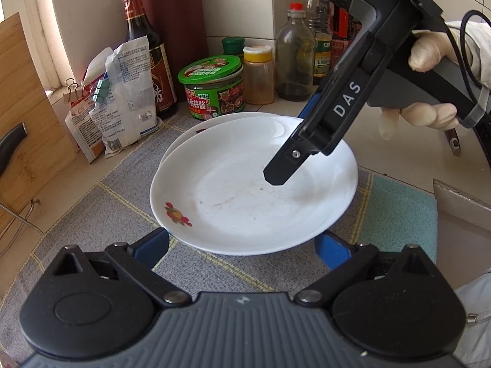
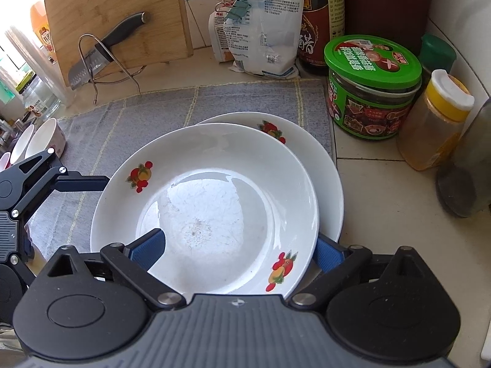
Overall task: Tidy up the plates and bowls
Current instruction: 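Lower the held plate onto the plate stack with both tools, then open both tools and release the plate on the stack, then move the right tool to a white flower-decal bowl on the mat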
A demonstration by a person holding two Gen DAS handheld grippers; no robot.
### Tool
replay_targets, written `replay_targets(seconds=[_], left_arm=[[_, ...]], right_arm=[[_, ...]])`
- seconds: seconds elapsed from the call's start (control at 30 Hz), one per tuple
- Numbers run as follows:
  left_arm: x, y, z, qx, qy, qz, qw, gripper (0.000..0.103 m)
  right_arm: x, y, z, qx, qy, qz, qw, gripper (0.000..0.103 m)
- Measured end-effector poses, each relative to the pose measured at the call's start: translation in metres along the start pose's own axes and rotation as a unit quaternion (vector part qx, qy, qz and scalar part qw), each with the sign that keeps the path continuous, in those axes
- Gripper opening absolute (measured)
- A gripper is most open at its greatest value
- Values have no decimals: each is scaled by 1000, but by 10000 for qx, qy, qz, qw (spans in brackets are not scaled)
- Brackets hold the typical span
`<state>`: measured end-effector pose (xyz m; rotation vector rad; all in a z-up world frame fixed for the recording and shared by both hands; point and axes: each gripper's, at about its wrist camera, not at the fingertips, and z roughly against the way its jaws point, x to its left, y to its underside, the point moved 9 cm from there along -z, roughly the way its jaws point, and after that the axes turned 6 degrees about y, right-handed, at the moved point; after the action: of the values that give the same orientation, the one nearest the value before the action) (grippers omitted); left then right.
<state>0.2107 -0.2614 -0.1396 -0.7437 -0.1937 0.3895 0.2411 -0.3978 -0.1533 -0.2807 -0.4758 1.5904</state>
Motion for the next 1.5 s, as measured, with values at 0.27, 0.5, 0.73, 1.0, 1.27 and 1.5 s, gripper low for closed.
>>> replay_targets(seconds=[0.27,0.5,0.73,1.0,1.27,1.5], left_arm=[[-4,-6,-3,-119,44,-141,9998,101],[-3,-5,-1,-182,50,-60,9998,101],[0,-7,11,-446,-45,163,9989,102],[10,2,28,-571,-240,566,9965,102],[19,25,60,-806,-748,1233,9863,102],[34,60,97,-943,-1486,2114,9614,102]], right_arm=[[-2,-1,3,-11,166,-24,9999,103],[-5,3,8,-57,262,-49,9996,103],[-6,6,10,-110,452,15,9989,103],[13,-12,42,-891,684,391,9929,103],[57,-32,61,-1752,585,603,9810,103],[101,-40,51,-2019,258,941,9745,103]])
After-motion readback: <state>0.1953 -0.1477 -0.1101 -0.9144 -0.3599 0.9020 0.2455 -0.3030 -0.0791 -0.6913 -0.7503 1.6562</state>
